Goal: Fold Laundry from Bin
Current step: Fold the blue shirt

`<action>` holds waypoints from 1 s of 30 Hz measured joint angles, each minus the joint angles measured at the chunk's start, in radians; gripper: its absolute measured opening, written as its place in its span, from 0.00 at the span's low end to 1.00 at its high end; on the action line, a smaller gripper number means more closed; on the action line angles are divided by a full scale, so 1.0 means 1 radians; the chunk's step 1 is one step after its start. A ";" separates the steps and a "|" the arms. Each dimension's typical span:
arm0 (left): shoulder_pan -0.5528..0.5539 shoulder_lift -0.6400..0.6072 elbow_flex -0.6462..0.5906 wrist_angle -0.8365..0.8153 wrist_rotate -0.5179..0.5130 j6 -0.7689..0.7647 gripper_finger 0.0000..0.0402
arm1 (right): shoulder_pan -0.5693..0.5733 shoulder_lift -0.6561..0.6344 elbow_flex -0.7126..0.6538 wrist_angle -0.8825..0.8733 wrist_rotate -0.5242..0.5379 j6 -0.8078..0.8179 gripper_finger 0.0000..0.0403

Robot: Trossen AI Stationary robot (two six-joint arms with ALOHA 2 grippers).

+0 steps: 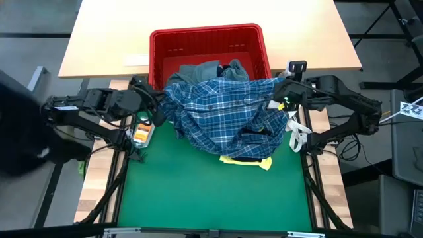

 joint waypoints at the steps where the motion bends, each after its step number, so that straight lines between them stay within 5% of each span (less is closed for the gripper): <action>1: 0.000 0.006 0.000 0.000 0.001 0.001 0.00 | -0.014 0.000 -0.003 -0.001 0.000 0.000 0.04; 21: 0.000 0.013 0.000 0.000 0.001 -0.002 0.00 | -0.144 -0.001 -0.002 0.000 -0.037 0.000 0.48; 24: 0.000 0.013 0.000 0.000 0.001 -0.002 0.00 | -0.144 -0.002 0.006 0.000 -0.174 0.014 0.49; 30: 0.000 0.013 0.000 0.000 0.001 -0.003 0.00 | -0.129 -0.003 -0.008 0.053 -0.776 0.155 0.48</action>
